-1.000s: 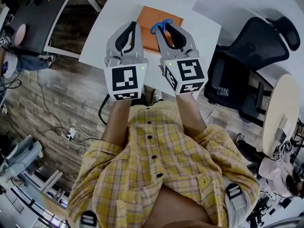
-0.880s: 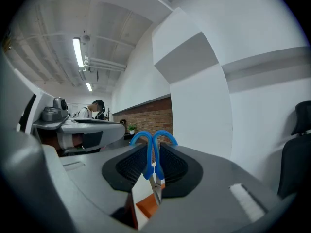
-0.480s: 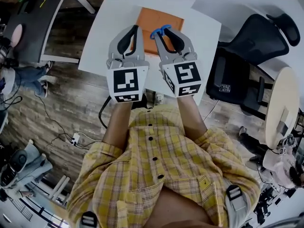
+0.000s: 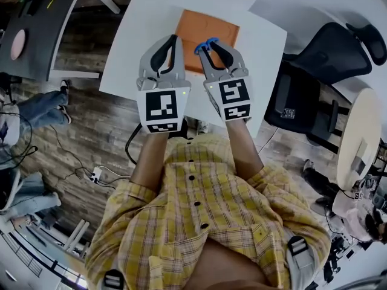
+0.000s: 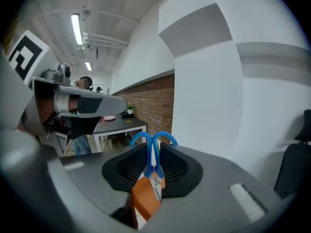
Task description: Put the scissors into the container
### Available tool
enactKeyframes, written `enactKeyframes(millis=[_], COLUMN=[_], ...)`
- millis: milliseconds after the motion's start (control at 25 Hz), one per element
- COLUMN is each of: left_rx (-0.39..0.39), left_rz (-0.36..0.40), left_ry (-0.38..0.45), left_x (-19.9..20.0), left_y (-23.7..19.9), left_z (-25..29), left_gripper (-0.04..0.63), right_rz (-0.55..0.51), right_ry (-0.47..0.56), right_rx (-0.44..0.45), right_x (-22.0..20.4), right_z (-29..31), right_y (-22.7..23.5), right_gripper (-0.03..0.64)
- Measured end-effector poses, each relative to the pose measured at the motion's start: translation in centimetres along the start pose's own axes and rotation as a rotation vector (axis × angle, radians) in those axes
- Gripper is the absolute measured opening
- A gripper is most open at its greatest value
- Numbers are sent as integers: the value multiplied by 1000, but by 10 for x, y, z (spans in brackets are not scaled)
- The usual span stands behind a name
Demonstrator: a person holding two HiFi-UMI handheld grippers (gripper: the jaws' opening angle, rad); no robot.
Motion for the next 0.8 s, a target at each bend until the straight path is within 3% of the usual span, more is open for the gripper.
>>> enactKeyframes(millis=[800], left_rx=[3], left_rz=[-3], left_ry=[-51], left_x=[-15], left_y=[-8], left_z=[30], left_gripper=[-2], right_rz=[-101], right_ry=[-198], right_rx=[73], right_x=[-55], right_z=[56], right_y=[7], right_gripper=[91])
Point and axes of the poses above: the fingertips, and each gripper's own axes: z forward along the fingers, y to its right, x out of its top, the point moved 8 cm from there along -z, backward along the fingers, and after that the axes turned 4 degrees about -y, right-handed, at the moved point
